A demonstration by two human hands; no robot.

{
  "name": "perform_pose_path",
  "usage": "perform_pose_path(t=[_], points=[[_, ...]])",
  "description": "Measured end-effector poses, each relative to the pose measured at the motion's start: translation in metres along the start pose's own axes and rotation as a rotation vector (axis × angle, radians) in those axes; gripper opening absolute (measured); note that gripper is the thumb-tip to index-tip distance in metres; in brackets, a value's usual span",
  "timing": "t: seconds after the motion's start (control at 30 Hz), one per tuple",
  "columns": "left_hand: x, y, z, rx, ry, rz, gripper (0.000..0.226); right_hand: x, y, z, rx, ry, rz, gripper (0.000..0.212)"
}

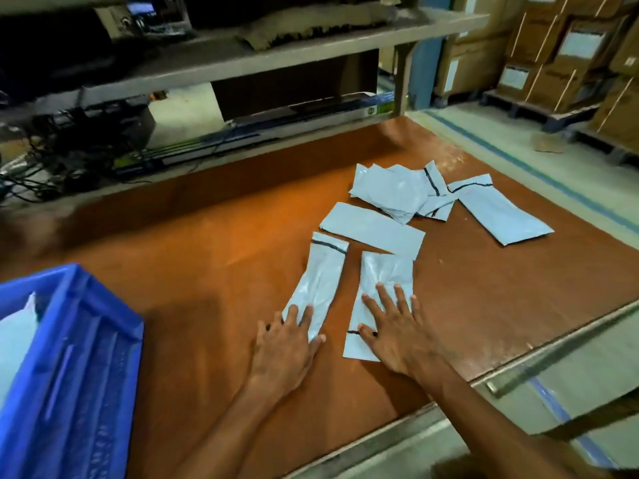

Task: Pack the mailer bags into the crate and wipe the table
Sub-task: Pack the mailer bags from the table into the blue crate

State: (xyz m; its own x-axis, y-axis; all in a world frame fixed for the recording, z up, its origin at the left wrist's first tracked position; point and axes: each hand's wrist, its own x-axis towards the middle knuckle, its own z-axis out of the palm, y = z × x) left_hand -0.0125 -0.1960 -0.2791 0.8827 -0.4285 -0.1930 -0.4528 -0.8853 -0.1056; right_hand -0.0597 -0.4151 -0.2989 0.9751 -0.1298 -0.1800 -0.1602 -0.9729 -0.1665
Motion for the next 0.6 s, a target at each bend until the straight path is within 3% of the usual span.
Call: perform_pose_path(t=[0.13, 0.2, 0.3, 0.47, 0.6], points=[[-0.070, -0.032, 0.023, -0.056, 0.065, -0.118, 0.074, -0.041, -0.055, 0.010, 0.026, -0.018, -0.202, 0.087], [-0.085, -0.044, 0.023, -0.118, 0.128, -0.159, 0.070, -0.044, -0.072, 0.011, 0.043, 0.051, -0.205, 0.077], [-0.073, -0.056, 0.016, -0.195, 0.199, -0.169, 0.073, -0.030, -0.085, 0.012, 0.016, 0.116, -0.147, 0.081], [-0.037, -0.049, 0.036, -0.344, 0.044, -0.163, 0.084, -0.021, -0.091, 0.033, -0.063, 0.077, -0.122, 0.081], [-0.034, -0.039, 0.042, -0.299, 0.093, -0.192, 0.086, -0.019, -0.092, 0.035, -0.049, 0.073, -0.163, 0.082]])
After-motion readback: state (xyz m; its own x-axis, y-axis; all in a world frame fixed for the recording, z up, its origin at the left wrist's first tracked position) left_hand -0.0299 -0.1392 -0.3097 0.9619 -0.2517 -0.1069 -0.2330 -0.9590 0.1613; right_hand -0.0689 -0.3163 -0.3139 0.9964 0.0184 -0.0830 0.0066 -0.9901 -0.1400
